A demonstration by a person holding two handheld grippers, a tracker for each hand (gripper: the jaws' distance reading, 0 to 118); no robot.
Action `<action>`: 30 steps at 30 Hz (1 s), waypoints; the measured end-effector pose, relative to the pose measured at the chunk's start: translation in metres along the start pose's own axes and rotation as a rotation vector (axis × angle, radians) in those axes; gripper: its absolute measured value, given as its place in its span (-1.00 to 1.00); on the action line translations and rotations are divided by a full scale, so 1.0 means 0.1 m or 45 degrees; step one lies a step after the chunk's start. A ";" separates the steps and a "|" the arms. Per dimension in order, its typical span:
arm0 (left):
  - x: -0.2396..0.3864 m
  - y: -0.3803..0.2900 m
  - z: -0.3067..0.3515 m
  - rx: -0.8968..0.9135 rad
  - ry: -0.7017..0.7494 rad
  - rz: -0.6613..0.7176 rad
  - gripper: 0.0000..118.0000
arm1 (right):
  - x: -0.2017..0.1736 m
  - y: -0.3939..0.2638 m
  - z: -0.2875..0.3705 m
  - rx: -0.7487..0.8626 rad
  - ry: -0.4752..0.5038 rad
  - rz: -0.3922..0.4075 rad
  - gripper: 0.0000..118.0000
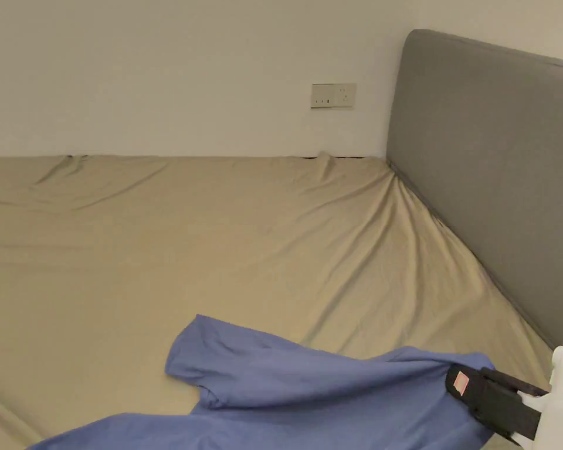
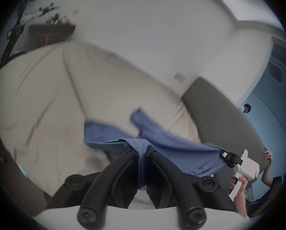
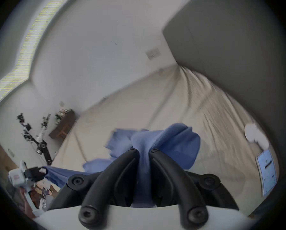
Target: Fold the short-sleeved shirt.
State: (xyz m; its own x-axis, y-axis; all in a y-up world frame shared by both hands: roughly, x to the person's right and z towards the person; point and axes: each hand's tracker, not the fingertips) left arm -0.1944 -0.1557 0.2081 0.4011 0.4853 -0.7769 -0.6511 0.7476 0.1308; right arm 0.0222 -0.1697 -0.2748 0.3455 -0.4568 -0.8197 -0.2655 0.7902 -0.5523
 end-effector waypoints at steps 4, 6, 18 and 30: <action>0.23 0.72 0.23 0.222 -0.146 -0.109 -0.87 | -0.66 0.51 0.24 0.170 0.176 0.099 -0.89; 0.40 1.12 0.25 0.310 -0.213 -0.151 -0.87 | -0.95 0.81 0.26 0.240 0.233 0.136 -0.89; 0.85 3.06 -1.03 0.324 -0.263 -0.127 -0.87 | -1.44 2.44 -0.53 0.498 0.089 0.266 -0.89; 1.26 3.46 -1.53 0.492 -0.294 -0.231 -0.87 | -1.54 2.90 -0.76 0.739 -0.036 0.410 -0.89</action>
State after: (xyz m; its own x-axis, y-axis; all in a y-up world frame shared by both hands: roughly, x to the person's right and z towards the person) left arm -0.4675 0.0949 0.0609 0.6470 0.3867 -0.6572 -0.2878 0.9219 0.2593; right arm -0.1765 0.0987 -0.3204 0.3556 -0.1563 -0.9215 0.1655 0.9809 -0.1025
